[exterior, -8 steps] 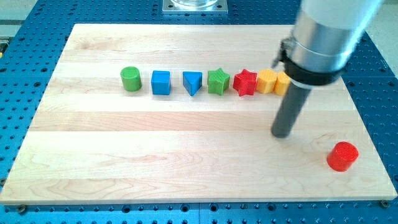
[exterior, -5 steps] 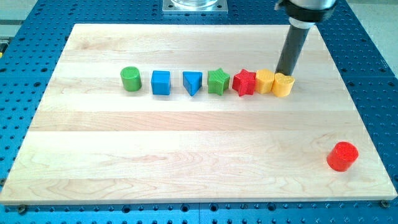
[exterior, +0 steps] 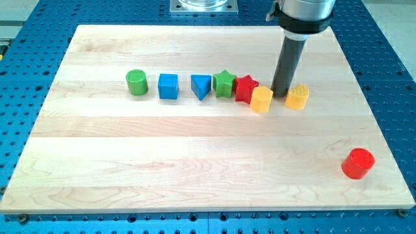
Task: Separate the yellow blocks from each other
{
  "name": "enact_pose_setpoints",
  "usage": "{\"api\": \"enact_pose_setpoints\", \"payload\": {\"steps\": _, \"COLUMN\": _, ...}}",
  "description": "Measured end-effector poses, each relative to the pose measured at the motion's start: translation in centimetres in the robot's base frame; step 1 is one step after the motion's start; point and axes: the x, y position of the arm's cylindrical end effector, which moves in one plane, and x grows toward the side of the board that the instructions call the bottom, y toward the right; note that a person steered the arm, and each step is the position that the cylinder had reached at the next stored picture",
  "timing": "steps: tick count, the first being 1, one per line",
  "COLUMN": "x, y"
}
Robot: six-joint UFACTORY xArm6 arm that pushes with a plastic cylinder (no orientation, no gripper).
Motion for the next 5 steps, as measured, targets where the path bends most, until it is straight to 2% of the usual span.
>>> {"api": "enact_pose_setpoints", "payload": {"steps": 1, "x": 0.0, "y": 2.6}}
{"api": "enact_pose_setpoints", "payload": {"steps": 2, "x": 4.4, "y": 4.6}}
{"api": "enact_pose_setpoints", "payload": {"steps": 3, "x": 5.8, "y": 8.6}}
{"api": "enact_pose_setpoints", "payload": {"steps": 4, "x": 4.1, "y": 3.8}}
{"api": "enact_pose_setpoints", "payload": {"steps": 5, "x": 6.3, "y": 2.4}}
